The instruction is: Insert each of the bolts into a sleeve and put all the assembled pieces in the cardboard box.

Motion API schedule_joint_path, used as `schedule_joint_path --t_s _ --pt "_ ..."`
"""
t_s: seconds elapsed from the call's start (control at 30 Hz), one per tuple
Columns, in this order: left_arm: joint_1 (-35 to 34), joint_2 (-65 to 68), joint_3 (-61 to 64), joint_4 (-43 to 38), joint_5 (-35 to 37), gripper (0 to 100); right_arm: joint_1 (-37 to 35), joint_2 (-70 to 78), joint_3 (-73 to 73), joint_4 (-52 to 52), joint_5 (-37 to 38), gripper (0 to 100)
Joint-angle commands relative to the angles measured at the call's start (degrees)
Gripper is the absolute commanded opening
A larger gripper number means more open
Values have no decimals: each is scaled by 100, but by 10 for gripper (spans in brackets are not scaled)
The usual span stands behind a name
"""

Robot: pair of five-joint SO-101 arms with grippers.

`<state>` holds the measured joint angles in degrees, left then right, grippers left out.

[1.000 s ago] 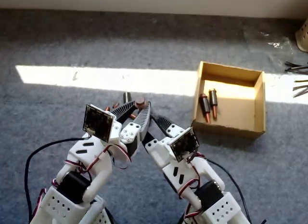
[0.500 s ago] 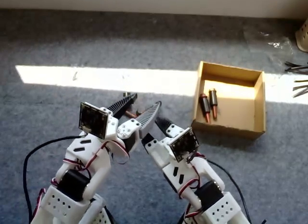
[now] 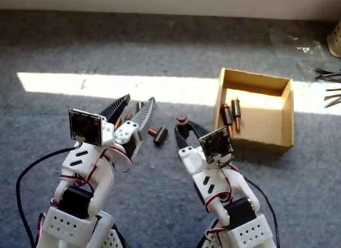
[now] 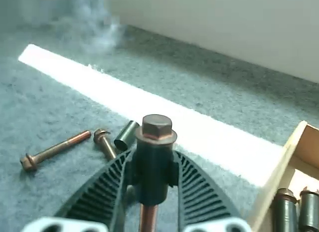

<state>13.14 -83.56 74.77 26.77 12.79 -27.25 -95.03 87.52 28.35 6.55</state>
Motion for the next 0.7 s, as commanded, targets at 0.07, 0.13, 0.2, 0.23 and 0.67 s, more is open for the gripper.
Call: schedule_joint_path --t_s 0.07,0.13,0.2,0.23,0.67 --pt "-75 -13 22 114 26 5 690 637 -1112 435 62 4" --pt "-40 -13 233 105 26 27 892 1068 -1420 462 44 4" --pt "-66 -13 444 105 26 27 1077 1560 -1736 462 35 4" --pt "-75 -13 488 105 18 27 1182 1815 -1886 470 35 4" --pt "-251 -13 620 105 18 27 2369 4400 -4857 2062 70 4"
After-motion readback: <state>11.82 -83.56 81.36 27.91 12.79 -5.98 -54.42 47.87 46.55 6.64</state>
